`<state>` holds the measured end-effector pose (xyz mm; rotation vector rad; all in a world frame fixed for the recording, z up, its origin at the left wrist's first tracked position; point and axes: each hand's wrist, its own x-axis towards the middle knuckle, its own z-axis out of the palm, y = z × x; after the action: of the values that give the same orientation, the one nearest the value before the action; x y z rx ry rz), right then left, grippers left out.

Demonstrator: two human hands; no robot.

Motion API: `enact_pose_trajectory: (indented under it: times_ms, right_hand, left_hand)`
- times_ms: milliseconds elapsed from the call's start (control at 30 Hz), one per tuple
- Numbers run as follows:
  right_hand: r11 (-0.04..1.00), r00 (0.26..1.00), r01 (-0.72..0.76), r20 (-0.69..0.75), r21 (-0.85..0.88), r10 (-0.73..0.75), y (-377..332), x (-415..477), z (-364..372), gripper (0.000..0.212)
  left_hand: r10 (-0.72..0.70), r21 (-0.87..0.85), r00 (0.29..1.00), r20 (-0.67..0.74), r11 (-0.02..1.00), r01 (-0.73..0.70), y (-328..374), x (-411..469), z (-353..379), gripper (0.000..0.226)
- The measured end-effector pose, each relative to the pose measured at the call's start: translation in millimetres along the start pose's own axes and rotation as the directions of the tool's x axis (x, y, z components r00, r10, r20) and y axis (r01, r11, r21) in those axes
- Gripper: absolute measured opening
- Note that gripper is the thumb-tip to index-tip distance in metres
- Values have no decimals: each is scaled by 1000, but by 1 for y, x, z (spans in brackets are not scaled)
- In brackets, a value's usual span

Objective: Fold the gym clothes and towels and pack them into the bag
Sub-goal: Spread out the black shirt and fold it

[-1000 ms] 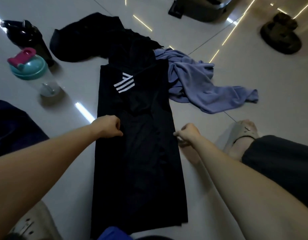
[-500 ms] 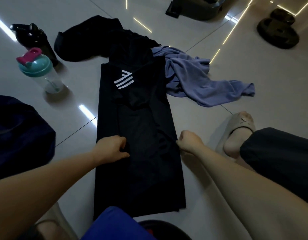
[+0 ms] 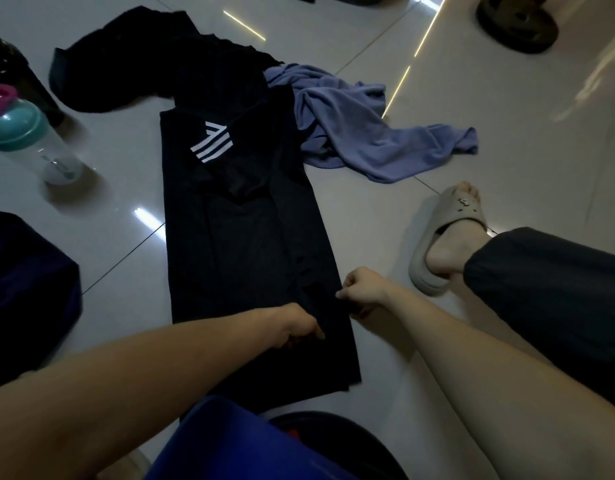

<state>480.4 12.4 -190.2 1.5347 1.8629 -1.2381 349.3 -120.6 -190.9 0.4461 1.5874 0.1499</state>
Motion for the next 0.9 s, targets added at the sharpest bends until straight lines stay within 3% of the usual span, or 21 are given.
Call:
enact_pose_trajectory:
  times_ms: [67,133,200,267,367,433,533,633,700,733,833,900]
  right_hand:
    - [990,999,0,50,144,-8,7,-2,-5,24]
    - [972,999,-13,44,233,3,15,-2,-10,19]
    - [969,1000,-19,21,247,15,20,-3,-13,18]
    - [970,998,-32,62,241,18,22,-3,-16,16]
    - [999,963,-31,267,5,29,18,-13,-21,11]
    - [974,889,-5,445,-228,109,11,-28,-24,5]
    - [913,792,38,570,-406,220,4,-55,-16,30]
    - [919,783,-4,571,-395,248,19,-76,9,64]
    - [951,815,-102,524,-290,248,36,-89,26,88]
    - [962,842,-140,484,-232,239,45,-94,33,89]
    - [985,929,-149,328,-89,171,64,-103,42,44]
    - [983,945,-179,273,-29,180,73,-105,45,30]
  left_hand:
    - [-24,-76,997,74,997,30,5,-5,7,13]
    - [-5,-169,994,112,985,24,7,-7,11,25]
    - [24,-262,997,78,965,-3,5,-7,14,31]
    - [59,-317,998,1,947,-56,1,-6,17,22]
    - [101,-353,994,-46,929,-111,-1,-8,18,14]
    - [130,-383,990,-47,913,-138,2,-12,20,19]
    - [171,-435,983,-65,881,-183,14,-15,21,28]
    - [202,-468,978,-51,860,-202,22,-17,23,32]
    - [215,-474,976,-38,856,-207,25,-21,24,32]
    - [218,-479,976,-31,853,-206,25,-21,25,33]
    - [220,-498,975,2,846,-190,22,-22,27,30]
    - [197,-495,980,16,853,-163,18,-23,28,29]
